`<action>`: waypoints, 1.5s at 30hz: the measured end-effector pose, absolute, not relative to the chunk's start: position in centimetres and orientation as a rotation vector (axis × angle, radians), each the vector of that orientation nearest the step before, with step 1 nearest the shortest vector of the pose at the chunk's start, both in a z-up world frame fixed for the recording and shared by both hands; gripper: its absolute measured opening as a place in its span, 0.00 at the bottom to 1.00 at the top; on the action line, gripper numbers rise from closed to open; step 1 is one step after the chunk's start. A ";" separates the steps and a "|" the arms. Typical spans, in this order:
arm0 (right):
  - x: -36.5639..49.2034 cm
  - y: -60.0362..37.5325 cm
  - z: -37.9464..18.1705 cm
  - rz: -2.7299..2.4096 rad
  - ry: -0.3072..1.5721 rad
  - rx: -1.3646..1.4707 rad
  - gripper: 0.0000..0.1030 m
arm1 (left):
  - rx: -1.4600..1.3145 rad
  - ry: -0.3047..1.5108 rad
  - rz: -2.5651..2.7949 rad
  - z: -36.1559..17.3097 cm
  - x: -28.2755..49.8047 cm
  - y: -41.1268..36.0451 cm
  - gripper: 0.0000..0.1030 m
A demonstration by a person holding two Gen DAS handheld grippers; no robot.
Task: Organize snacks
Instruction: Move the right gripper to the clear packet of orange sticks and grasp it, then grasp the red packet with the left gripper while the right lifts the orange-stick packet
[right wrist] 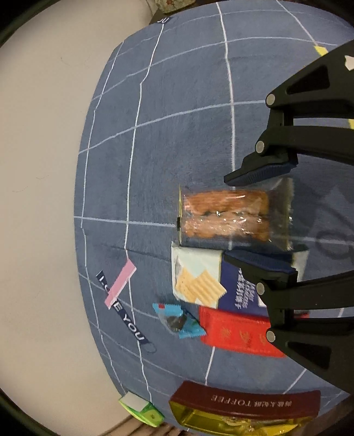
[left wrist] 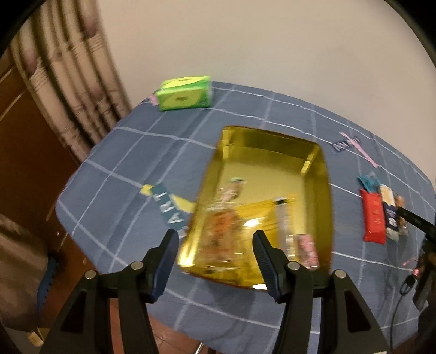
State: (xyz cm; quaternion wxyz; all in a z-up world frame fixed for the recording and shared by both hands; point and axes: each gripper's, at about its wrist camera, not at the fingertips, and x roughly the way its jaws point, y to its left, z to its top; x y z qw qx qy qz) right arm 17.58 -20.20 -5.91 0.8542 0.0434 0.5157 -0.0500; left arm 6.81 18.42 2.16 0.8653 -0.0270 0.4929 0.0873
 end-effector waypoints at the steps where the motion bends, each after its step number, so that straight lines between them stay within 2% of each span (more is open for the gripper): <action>1: 17.7 -20.2 -6.3 -0.103 1.089 0.091 0.45 | -0.043 1.032 0.166 2.2 7.2 17.4 0.56; 8: 17.5 -20.5 -7.0 -0.074 1.058 0.049 0.42 | -0.005 1.066 0.012 2.0 9.4 9.9 0.56; 12: 16.8 -20.4 -7.1 -0.055 1.028 -0.012 0.33 | 0.008 1.086 -0.061 1.3 10.6 6.0 0.56; 30: 11.1 -28.0 -7.1 -0.150 0.943 0.036 0.33 | -0.058 1.176 -0.227 -3.7 15.6 -2.1 0.56; 45: 10.5 -28.2 -7.5 -0.160 0.898 0.040 0.34 | -0.040 1.235 -0.261 -6.5 18.5 -6.0 0.56</action>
